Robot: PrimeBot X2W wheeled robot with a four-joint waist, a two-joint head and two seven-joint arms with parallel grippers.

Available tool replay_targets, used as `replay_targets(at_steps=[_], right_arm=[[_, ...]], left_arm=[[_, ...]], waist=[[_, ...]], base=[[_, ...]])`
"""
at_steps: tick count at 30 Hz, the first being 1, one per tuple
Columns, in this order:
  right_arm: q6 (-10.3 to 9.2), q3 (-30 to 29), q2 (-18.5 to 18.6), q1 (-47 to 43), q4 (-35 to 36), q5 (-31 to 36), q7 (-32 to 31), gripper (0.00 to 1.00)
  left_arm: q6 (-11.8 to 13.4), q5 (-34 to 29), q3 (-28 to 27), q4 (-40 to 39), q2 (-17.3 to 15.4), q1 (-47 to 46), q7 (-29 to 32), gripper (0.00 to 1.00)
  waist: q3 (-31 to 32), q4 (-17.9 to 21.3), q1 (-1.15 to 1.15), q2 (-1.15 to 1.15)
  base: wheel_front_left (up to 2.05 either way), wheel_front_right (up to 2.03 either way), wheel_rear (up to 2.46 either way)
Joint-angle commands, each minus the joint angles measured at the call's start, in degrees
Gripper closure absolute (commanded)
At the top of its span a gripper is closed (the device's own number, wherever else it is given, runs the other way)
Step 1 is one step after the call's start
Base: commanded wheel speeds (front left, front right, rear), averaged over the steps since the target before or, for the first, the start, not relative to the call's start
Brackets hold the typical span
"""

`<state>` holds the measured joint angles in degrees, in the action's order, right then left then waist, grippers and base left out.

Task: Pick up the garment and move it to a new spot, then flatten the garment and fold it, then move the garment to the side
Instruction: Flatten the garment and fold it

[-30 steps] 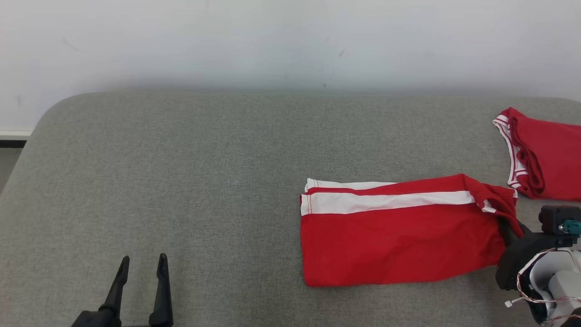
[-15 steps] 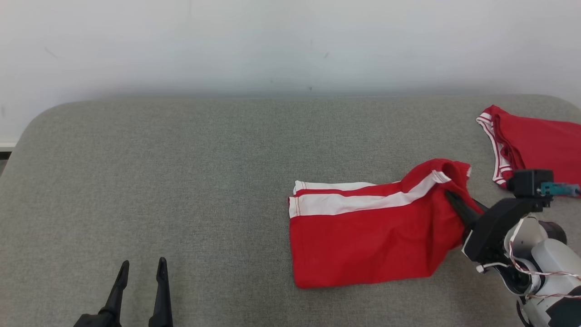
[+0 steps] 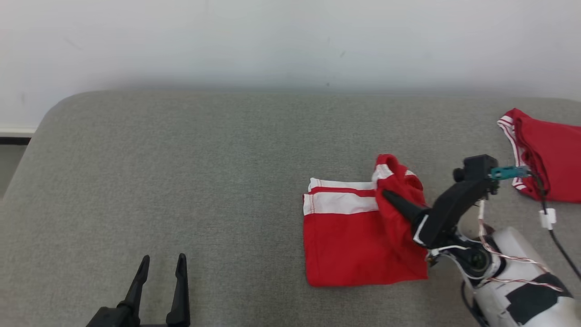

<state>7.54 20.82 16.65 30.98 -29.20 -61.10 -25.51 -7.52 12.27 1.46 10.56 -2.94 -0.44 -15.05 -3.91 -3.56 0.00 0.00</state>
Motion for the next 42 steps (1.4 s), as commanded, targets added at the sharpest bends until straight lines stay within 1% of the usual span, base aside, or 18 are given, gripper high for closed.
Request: replay_targets(at_steps=[1, 3, 4, 9, 11, 16, 17, 18, 20, 24, 30, 35, 42], right_arm=[[-0.11, 0.4, -1.8, 0.9, -0.4, 2.0, -0.8, 1.0], [-0.11, 0.2, -3.2, 1.0, -1.0, 3.6, -0.8, 1.0], [-0.11, 0.2, -3.2, 1.0, -1.0, 3.6, -0.8, 1.0], [-0.11, 1.0, -5.2, 1.1, -2.6, 10.4, 0.7, 1.0], [-0.12, -0.1, -6.6, 0.6, -3.9, 11.3, 1.5, 1.0], [-0.12, -0.9, -8.5, -0.1, -5.8, 14.9, 4.0, 1.0], [-0.12, -1.1, -8.9, -0.2, -5.9, 15.2, 4.4, 0.31], [-0.12, -1.2, -9.2, -0.4, -5.9, 15.6, 4.8, 0.0], [-0.12, -1.1, -9.3, -0.7, -5.4, 16.5, 6.0, 0.0], [-0.12, -0.6, -8.3, -1.6, -2.1, 17.2, 9.5, 0.0], [-0.12, -0.6, -4.4, -2.8, 4.5, 20.9, 18.3, 0.0], [-0.12, -2.2, -2.1, -4.7, 8.0, 24.1, 25.2, 0.0], [-0.12, -5.7, -0.9, -9.4, 10.8, 27.8, 32.7, 0.0]], left_arm=[[0.1, 0.4, 0.7, 0.3, 0.1, -1.0, -0.2, 0.0], [0.1, 0.6, 1.3, 0.5, 0.1, -1.3, -0.2, 0.0], [0.1, 0.6, 1.3, 0.5, 0.1, -1.3, -0.2, 0.0], [0.3, 1.3, 2.3, 1.0, 0.1, -2.2, -0.2, 0.0], [0.5, 1.5, 2.7, 1.0, 0.1, -2.3, -0.2, 0.0], [0.9, 2.1, 3.3, 1.2, 0.1, -3.0, -0.2, 0.0], [0.9, 2.2, 3.4, 1.3, 0.1, -3.1, -0.2, 0.0], [0.9, 2.3, 3.4, 1.3, 0.1, -3.1, -0.2, 0.0], [0.9, 2.2, 3.1, 1.3, 0.1, -3.0, -0.2, 0.0], [0.8, 1.4, 2.3, 1.2, 0.1, -2.2, -0.2, 0.0], [0.5, 0.2, 0.3, 0.4, 0.1, -0.9, -0.2, 0.0], [0.6, -0.4, -1.4, -0.5, 0.1, -0.1, -0.2, 0.0], [0.4, -1.2, -3.2, -1.5, 0.1, 0.5, -0.2, 0.0]], waist=[[-0.8, -1.5, 0.0, 0.0], [-1.1, -2.3, 0.0, 0.0], [-1.1, -2.3, 0.0, 0.0], [-1.6, -3.7, 0.0, 0.0], [-1.9, -4.0, 0.0, 0.0], [-2.5, -4.5, 0.0, 0.0], [-2.6, -4.4, 0.0, 0.0], [-2.6, -4.4, 0.0, 0.0], [-2.5, -4.1, 0.0, 0.0], [-1.9, -3.1, 0.0, 0.0], [-0.5, -0.8, 0.0, 0.0], [0.1, 1.4, 0.0, 0.0], [0.7, 3.9, 0.0, 0.0]], base=[[0.0, 0.0, 0.0], [0.0, 0.0, 0.0], [0.0, 0.0, 0.0], [0.0, 0.0, 0.0], [0.0, 0.0, 0.0], [0.0, 0.0, 0.0], [0.0, 0.0, 0.0], [0.0, 0.0, 0.0], [0.0, 0.0, 0.0], [0.0, 0.0, 0.0], [0.0, 0.0, 0.0], [0.0, 0.0, 0.0], [0.0, 0.0, 0.0]])
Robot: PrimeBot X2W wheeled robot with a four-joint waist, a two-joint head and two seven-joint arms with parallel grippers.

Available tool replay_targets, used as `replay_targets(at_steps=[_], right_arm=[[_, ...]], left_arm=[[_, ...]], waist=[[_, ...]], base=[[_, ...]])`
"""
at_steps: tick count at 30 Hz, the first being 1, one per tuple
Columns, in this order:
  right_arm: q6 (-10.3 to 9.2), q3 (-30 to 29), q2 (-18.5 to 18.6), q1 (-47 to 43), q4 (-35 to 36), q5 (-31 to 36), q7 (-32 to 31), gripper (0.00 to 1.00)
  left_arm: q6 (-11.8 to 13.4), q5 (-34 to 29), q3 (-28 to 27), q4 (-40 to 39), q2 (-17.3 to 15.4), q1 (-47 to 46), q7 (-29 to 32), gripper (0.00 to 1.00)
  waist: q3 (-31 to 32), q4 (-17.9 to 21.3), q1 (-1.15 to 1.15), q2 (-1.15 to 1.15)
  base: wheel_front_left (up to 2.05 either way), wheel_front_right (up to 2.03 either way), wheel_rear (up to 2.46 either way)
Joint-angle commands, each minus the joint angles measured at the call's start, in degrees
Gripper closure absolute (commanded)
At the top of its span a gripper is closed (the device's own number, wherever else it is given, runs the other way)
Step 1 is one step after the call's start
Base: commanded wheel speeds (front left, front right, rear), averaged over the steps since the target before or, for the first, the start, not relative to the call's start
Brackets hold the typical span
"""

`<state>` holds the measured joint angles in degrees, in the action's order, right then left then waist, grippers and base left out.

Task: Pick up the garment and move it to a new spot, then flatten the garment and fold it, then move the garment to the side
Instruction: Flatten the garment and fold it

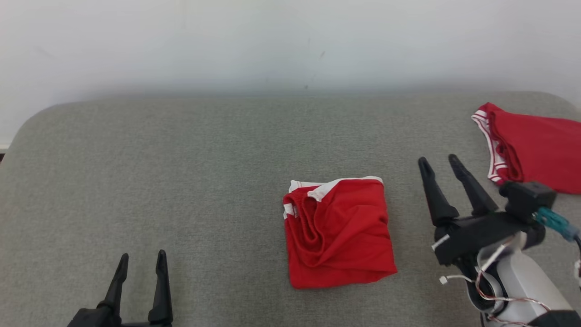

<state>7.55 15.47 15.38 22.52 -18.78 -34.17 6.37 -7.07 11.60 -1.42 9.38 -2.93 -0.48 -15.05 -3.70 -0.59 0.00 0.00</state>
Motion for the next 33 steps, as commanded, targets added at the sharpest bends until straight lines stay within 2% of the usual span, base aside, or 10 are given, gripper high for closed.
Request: replay_targets(at_steps=[1, 14, 27, 33], right_arm=[[-0.13, -1.1, 0.4, -1.8, 0.6, 1.2, 1.9, 0.0], [-0.13, -6.2, -1.6, -10.9, 4.6, 6.4, 7.8, 0.0], [-0.13, -9.4, -5.9, -18.9, 8.4, 12.9, 8.8, 0.0], [-0.13, -11.5, -8.6, -20.9, 9.4, 13.7, 8.7, 0.0]], left_arm=[[0.0, -0.7, -0.5, -0.5, 0.1, 0.7, -0.2, 0.0], [-0.2, -1.8, -2.9, -1.6, 0.1, 2.7, -0.2, 0.0], [-0.3, -3.2, -4.6, -2.0, 0.1, 3.5, -0.2, 0.0], [-0.3, -3.6, -4.8, -2.1, 0.1, 3.8, -0.2, 0.0]], waist=[[0.6, 1.2, 0.0, 0.0], [2.1, 3.9, 0.0, 0.0], [3.1, 3.3, 0.0, 0.0], [3.4, 2.7, 0.0, 0.0]], base=[[0.0, 0.0, 0.0], [0.0, 0.0, 0.0], [0.0, 0.0, 0.0], [0.0, 0.0, 0.0]])
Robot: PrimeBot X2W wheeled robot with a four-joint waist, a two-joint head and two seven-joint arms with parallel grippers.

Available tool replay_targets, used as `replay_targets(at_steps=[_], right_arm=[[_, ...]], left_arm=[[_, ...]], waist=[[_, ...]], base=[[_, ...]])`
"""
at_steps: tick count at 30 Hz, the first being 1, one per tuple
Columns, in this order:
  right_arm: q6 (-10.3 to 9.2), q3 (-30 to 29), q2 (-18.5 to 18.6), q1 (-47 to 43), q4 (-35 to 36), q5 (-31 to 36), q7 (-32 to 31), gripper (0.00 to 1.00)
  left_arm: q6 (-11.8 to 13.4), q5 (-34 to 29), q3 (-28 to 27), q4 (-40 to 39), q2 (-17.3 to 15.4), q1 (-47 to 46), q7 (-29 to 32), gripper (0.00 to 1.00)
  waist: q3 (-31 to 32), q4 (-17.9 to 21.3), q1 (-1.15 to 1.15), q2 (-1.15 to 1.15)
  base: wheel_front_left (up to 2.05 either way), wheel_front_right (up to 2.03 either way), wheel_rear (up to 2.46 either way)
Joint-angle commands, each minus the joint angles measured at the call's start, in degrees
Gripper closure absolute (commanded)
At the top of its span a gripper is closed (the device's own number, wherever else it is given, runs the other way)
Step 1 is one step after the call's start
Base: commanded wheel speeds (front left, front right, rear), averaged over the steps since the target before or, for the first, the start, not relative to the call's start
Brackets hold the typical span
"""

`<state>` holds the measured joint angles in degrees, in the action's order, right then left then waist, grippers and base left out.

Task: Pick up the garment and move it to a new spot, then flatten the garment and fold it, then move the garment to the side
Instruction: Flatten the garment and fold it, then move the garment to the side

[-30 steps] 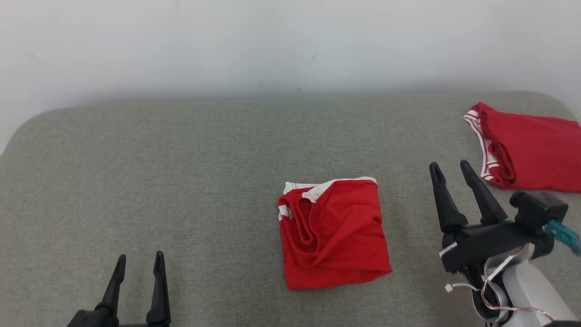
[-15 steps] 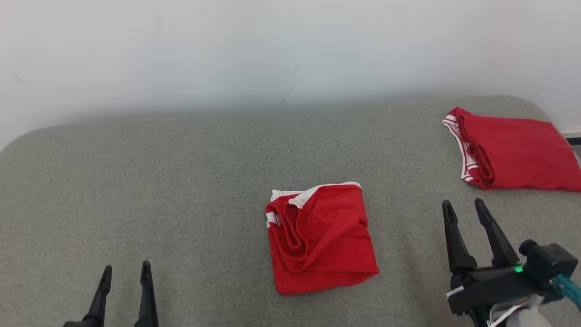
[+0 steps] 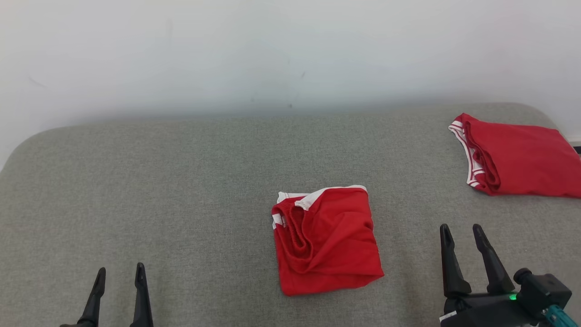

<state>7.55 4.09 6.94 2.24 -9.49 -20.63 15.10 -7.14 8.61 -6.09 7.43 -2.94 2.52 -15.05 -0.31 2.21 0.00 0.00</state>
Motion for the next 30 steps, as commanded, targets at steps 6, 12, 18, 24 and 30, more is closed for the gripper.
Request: replay_targets(at_steps=[6, 12, 18, 24, 30], right_arm=[[-0.13, -0.8, -1.9, -2.6, 0.0, 1.8, 0.0, 0.0], [-0.13, -0.6, -2.4, -3.1, -0.3, 2.7, 0.0, 0.0], [-0.13, -0.6, -2.5, -3.2, -0.5, 2.9, 0.0, 0.0], [-0.13, -0.3, -2.5, -2.9, -1.0, 3.3, 0.0, 0.0], [-0.13, -0.1, -2.4, -2.6, -1.6, 4.0, 0.0, 0.0]], left_arm=[[-0.2, -1.1, -0.2, -0.2, 0.1, 1.1, -0.2, 0.0], [0.0, -1.1, -0.3, -0.1, 0.1, 1.1, -0.2, 0.0], [0.2, -1.3, -0.4, -0.2, 0.1, 1.3, -0.2, 0.0], [0.3, -1.2, -0.3, -0.1, 0.1, 1.4, -0.2, 0.0], [0.5, -1.6, -0.2, -0.1, 0.1, 1.5, -0.2, 0.0]], waist=[[0.3, -0.7, 0.0, 0.0], [0.3, -1.1, 0.0, 0.0], [0.3, -1.2, 0.0, 0.0], [0.3, -1.3, 0.0, 0.0], [0.4, -1.4, 0.0, 0.0]], base=[[0.0, 0.0, 0.0], [0.0, 0.0, 0.0], [0.0, 0.0, 0.0], [0.0, 0.0, 0.0], [0.0, 0.0, 0.0]])
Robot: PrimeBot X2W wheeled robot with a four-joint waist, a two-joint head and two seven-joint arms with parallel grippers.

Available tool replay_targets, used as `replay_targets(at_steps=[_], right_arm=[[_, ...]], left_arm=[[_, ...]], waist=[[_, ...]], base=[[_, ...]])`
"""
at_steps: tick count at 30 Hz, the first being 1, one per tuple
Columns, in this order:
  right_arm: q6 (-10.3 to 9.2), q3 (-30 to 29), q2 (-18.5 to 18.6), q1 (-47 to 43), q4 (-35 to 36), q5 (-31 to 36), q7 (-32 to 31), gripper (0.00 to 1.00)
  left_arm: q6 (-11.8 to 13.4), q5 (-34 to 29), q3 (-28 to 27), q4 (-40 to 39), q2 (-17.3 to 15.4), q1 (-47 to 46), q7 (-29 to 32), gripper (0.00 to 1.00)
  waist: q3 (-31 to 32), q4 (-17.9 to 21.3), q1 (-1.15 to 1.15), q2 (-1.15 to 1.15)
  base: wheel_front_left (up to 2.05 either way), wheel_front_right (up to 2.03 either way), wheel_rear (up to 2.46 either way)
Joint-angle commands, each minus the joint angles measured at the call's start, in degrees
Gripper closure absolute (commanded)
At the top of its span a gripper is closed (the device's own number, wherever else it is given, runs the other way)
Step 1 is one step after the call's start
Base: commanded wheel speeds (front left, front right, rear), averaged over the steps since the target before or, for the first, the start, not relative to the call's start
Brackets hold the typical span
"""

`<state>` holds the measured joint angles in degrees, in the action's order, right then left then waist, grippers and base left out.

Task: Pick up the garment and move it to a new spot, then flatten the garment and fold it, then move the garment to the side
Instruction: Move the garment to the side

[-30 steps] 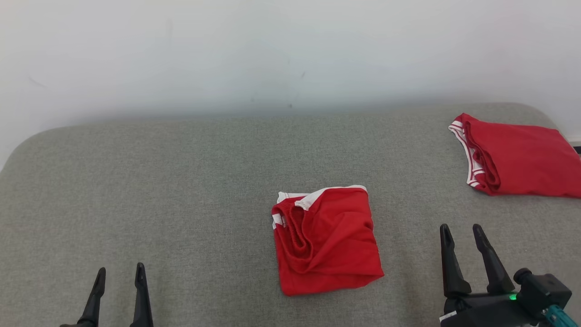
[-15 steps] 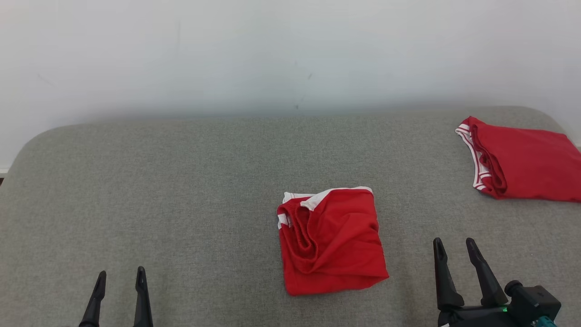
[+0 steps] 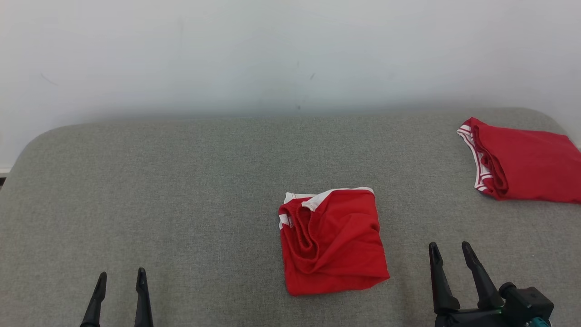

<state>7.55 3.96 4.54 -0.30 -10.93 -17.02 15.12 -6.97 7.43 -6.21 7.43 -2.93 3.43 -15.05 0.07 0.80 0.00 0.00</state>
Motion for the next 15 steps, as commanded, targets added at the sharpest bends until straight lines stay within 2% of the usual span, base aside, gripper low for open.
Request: replay_targets(at_steps=[1, 15], right_arm=[[-0.13, 0.1, 0.0, 0.0, -0.3, 0.5, 0.0, 0.0], [-0.13, 1.4, 0.8, 1.8, -1.6, 2.0, 0.0, 0.0]], left_arm=[[0.3, -0.3, 0.0, 0.0, 0.1, 0.6, -0.2, 0.0], [0.7, -0.2, 0.1, -0.1, 0.1, 0.9, -0.2, 0.0]], waist=[[0.0, 0.0, 0.0, 0.0], [0.4, -0.1, 0.0, 0.0]], base=[[0.0, 0.0, 0.0], [0.0, 0.0, 0.0]])
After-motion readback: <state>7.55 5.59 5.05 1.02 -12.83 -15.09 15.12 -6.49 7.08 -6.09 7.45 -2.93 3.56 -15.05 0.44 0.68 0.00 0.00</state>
